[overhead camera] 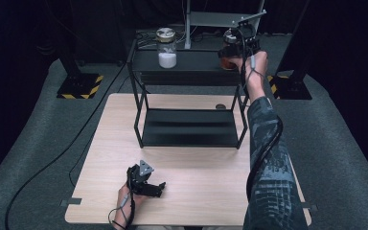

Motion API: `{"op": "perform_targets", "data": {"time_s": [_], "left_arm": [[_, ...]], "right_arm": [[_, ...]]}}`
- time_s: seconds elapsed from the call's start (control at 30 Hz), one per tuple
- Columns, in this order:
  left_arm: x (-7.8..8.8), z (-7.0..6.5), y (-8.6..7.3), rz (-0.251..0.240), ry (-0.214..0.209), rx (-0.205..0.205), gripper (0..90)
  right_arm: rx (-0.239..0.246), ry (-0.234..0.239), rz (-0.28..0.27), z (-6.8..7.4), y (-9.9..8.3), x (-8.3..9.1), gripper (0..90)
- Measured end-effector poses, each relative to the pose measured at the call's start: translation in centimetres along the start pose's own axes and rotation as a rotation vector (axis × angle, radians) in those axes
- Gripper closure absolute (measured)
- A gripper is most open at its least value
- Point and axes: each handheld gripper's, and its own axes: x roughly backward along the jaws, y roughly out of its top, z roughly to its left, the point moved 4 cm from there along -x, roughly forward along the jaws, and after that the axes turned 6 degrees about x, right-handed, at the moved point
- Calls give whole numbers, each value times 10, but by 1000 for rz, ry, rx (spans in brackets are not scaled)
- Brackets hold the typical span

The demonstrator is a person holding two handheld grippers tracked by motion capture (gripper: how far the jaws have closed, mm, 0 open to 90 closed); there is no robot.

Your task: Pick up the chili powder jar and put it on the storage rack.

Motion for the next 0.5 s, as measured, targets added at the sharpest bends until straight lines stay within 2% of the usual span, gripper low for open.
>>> {"op": "perform_targets", "data": {"time_s": [0.5], "left_arm": [[0, 0, 0, 0, 0, 0, 0]], "right_arm": [[3, -3, -13, 1, -3, 0, 300]]}}
